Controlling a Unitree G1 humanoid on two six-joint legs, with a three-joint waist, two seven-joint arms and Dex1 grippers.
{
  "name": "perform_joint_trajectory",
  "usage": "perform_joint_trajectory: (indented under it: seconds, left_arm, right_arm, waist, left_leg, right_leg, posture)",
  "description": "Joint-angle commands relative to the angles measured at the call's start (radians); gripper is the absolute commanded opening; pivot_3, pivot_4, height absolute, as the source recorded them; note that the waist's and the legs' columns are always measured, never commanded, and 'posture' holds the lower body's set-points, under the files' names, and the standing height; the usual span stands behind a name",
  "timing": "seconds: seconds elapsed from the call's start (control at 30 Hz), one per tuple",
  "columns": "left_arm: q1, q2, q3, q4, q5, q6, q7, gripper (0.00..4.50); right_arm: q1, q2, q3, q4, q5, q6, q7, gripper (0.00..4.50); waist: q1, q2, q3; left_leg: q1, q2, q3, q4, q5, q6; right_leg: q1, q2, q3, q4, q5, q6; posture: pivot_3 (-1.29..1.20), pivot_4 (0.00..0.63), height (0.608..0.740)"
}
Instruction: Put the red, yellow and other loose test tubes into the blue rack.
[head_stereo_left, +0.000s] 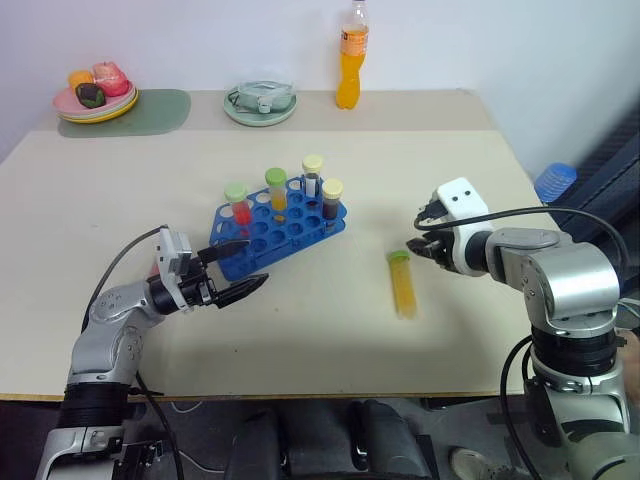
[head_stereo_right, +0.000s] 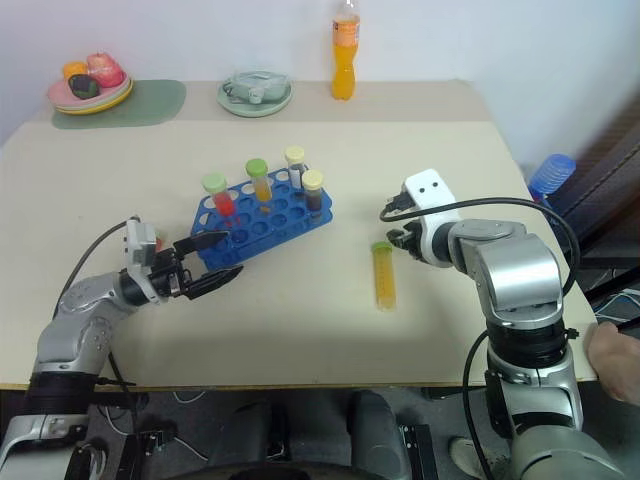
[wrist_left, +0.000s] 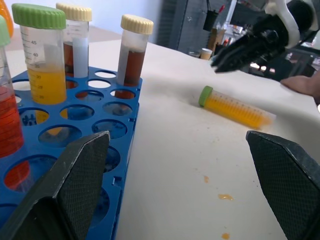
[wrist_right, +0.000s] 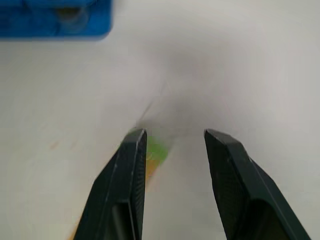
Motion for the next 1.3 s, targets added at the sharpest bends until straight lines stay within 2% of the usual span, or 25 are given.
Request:
perform_joint_trajectory:
  seconds: [0.03,0.23,0.53,0.6,0.73,0.83,0.93,0.97,1.3]
  left_arm:
    - [-0.021,-0.007,-0.002,-0.009,-0.001,-0.016,-0.01,4.5]
    - [-0.025,-0.017,-0.007,-0.001,0.001,-0.017,-0.02,4.5]
    - [-0.003,-0.022,-0.004,-0.038,-0.003,0.0,-0.01,4.5]
    - [0.001,-0.019,-0.002,-0.045,-0.006,0.006,-0.008,4.5]
    - [-0.004,-0.015,0.0,-0.043,-0.007,0.012,-0.004,4.5]
    - [-0.006,-0.015,0.0,-0.041,-0.007,0.015,-0.003,4.5]
    - [-0.007,-0.018,-0.002,-0.042,-0.006,0.019,0.0,4.5]
    - [-0.006,-0.019,-0.002,-0.042,-0.006,0.019,0.0,4.5]
    - [0.0,-0.025,-0.006,-0.042,-0.004,0.017,0.002,4.5]
  right_arm:
    - [-0.009,-0.031,-0.051,0.021,0.101,0.006,-0.035,1.81]
    - [-0.034,-0.061,-0.072,0.116,0.314,0.006,-0.158,1.81]
    - [-0.046,-0.127,-0.086,0.231,0.743,0.006,-0.469,1.81]
    - [-0.058,-0.145,-0.047,0.214,0.817,0.006,-0.474,1.81]
    - [-0.06,-0.135,-0.062,0.245,0.95,0.006,-0.589,1.81]
    - [-0.064,-0.15,-0.059,0.276,1.032,0.006,-0.665,2.72]
    - [-0.068,-0.143,-0.066,0.31,1.097,0.006,-0.754,4.21]
    - [-0.07,-0.135,-0.07,0.321,1.11,0.006,-0.791,4.4]
    - [-0.083,-0.122,-0.085,0.398,1.237,0.006,-0.983,4.4]
  waist:
    - [0.0,0.0,0.0]
    - [0.0,0.0,0.0]
    - [0.0,-0.001,0.0]
    - [0.0,0.0,0.0]
    - [0.0,-0.001,0.0]
    - [0.0,-0.001,0.0]
    - [0.001,-0.001,0.0]
    - [0.001,-0.001,0.0]
    - [0.001,-0.001,0.0]
  left_leg:
    - [0.0,0.0,0.0,0.0,0.0,0.0]
    - [-0.001,0.0,0.0,0.0,0.0,0.001]
    - [-0.001,0.0,0.0,0.0,0.0,0.001]
    - [-0.001,0.0,0.0,0.0,0.0,0.001]
    - [-0.001,0.0,0.0,0.0,0.0,0.001]
    - [-0.002,0.0,0.0,0.0,-0.001,0.001]
    - [-0.002,0.0,0.0,0.0,-0.001,0.001]
    - [-0.002,0.0,0.0,0.0,-0.001,0.002]
    - [-0.013,0.0,0.0,0.002,-0.001,0.002]
  right_leg:
    - [0.0,0.0,0.0,0.0,0.0,0.0]
    - [0.0,0.0,0.0,-0.001,0.001,0.003]
    - [0.0,0.0,0.0,-0.001,0.002,0.003]
    - [0.0,0.0,0.0,-0.001,0.002,0.003]
    - [0.0,0.0,0.0,-0.001,0.002,0.003]
    - [0.0,0.0,0.0,-0.002,0.002,0.003]
    - [0.0,0.0,0.0,-0.003,0.002,0.003]
    - [0.0,0.0,0.0,-0.003,0.002,0.003]
    - [-0.009,0.0,0.0,-0.003,0.002,0.004]
  posture:
    - [0.0,0.15,0.74]
    - [0.0,0.15,0.74]
    - [0.0,0.15,0.74]
    - [0.0,0.15,0.74]
    - [0.0,0.15,0.74]
    - [0.0,0.15,0.74]
    - [0.0,0.15,0.74]
    - [0.0,0.15,0.74]
    - [0.0,0.15,0.74]
